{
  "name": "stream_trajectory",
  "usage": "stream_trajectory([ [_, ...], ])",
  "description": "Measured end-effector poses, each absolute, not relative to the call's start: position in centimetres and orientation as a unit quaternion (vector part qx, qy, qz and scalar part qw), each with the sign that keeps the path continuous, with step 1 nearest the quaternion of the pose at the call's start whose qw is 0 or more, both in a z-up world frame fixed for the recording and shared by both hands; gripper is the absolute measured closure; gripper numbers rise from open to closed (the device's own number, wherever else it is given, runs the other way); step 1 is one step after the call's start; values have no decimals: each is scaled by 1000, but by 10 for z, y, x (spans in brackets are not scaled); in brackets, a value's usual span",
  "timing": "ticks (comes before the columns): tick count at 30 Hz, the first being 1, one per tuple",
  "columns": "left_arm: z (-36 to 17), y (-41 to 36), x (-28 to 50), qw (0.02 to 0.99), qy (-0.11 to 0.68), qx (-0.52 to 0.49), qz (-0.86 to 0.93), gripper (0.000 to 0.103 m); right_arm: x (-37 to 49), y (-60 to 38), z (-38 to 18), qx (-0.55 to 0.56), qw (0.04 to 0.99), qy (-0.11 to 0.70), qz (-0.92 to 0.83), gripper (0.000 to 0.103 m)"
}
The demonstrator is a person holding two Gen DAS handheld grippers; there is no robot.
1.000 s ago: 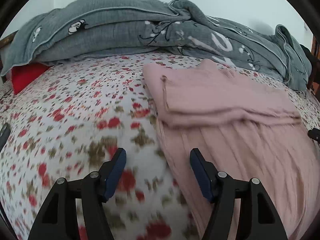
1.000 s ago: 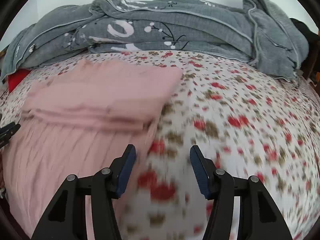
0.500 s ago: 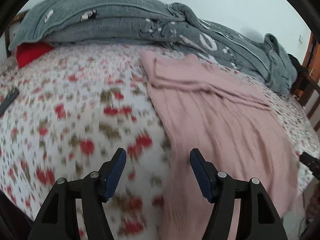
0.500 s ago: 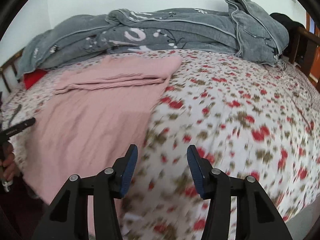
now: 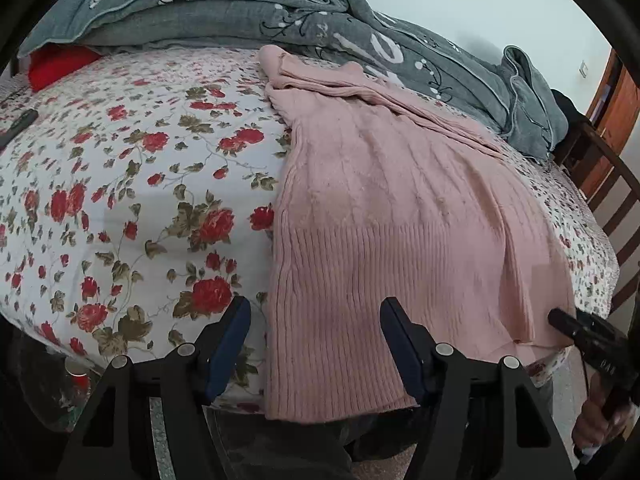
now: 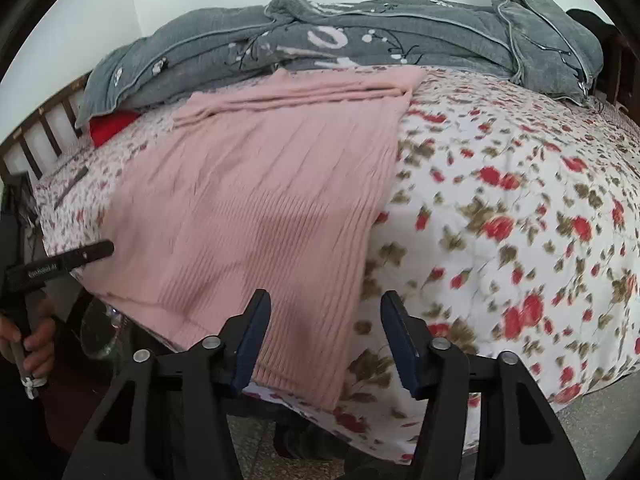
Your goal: Fold small clothes
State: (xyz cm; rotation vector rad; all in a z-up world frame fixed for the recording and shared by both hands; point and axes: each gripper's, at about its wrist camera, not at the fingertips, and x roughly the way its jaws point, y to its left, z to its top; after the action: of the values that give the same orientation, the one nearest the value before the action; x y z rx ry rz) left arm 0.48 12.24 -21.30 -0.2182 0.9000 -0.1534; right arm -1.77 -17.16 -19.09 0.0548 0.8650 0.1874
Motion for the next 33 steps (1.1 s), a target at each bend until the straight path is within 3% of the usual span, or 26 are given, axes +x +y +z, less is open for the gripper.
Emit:
stream_trajectory([
  [1, -213, 120, 4, 894, 431, -102, -70, 45, -18, -168, -194, 25, 903, 419, 91, 59],
  [3, -214, 115, 4, 896, 430, -92, -62, 76, -18, -162, -199, 15, 903, 420, 93, 73],
  [5, -213, 110, 6, 901, 428, -67, -34, 95, -20, -154, -202, 1, 905, 415, 98, 95],
  [12, -196, 154, -5, 904, 399, -140, -60, 96, -42, -181, -170, 18, 932, 348, 101, 98],
  [19, -203, 164, -11, 899, 403, -157, -74, 96, -42, -208, -180, 58, 924, 368, 91, 99],
  [24, -214, 151, -5, 892, 430, -125, -65, 96, -32, -204, -206, 57, 910, 403, 85, 98],
  [30, -206, 133, -7, 895, 436, -70, -63, 94, -37, -194, -199, 19, 911, 401, 89, 97],
  [32, -203, 128, -8, 898, 432, -58, -67, 88, -41, -193, -194, 9, 915, 392, 93, 92],
  [33, -203, 126, -8, 899, 430, -51, -65, 76, -41, -192, -192, 9, 916, 389, 94, 91],
])
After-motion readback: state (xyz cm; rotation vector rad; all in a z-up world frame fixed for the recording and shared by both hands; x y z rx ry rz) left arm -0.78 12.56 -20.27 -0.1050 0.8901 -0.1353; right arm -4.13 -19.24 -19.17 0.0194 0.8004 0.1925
